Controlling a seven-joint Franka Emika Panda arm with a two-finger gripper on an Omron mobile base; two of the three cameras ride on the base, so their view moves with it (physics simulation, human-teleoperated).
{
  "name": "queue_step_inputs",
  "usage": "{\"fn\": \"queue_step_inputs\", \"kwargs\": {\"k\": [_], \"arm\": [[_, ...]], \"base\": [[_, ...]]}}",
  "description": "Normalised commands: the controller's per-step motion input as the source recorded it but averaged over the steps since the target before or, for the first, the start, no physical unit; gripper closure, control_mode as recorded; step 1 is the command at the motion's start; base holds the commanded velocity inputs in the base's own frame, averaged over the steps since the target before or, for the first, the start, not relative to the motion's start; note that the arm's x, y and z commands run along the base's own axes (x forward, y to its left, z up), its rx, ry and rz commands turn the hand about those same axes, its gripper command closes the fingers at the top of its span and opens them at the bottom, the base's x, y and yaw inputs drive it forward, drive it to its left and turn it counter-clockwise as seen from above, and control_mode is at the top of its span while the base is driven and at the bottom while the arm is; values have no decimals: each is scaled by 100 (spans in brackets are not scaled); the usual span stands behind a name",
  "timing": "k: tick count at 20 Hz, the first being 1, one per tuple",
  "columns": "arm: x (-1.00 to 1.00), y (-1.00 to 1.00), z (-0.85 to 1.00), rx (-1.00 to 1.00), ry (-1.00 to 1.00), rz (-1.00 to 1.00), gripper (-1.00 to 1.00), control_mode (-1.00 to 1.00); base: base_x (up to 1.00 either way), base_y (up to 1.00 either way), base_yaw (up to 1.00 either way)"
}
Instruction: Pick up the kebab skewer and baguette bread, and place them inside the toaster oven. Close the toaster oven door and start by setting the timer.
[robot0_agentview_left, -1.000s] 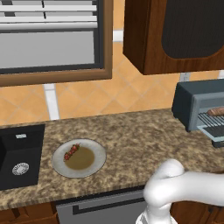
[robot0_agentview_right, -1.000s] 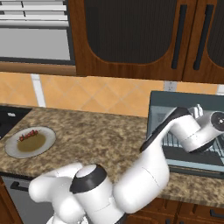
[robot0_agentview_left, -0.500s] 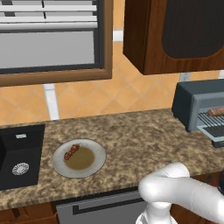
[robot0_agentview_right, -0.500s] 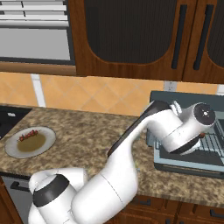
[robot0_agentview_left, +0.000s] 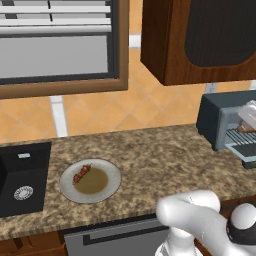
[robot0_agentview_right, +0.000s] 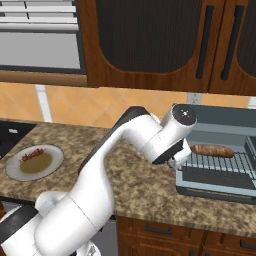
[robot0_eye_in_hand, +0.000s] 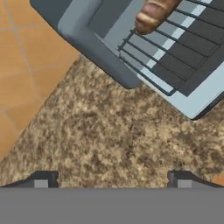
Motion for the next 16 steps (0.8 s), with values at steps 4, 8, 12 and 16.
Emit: {"fn": "queue_step_inputs", "kwargs": {"k": [4, 8, 12, 16], "arm": [[0, 100, 7, -11, 17, 33, -100, -100], [0, 100, 0, -19, 16, 25, -100, -100], [0, 100, 0, -20, 18, 18, -100, -100], [4, 100, 0, -15, 20, 0, -100, -100]], "base": [[0, 0, 0], [0, 0, 0], [0, 0, 0], [0, 0, 0]]}}
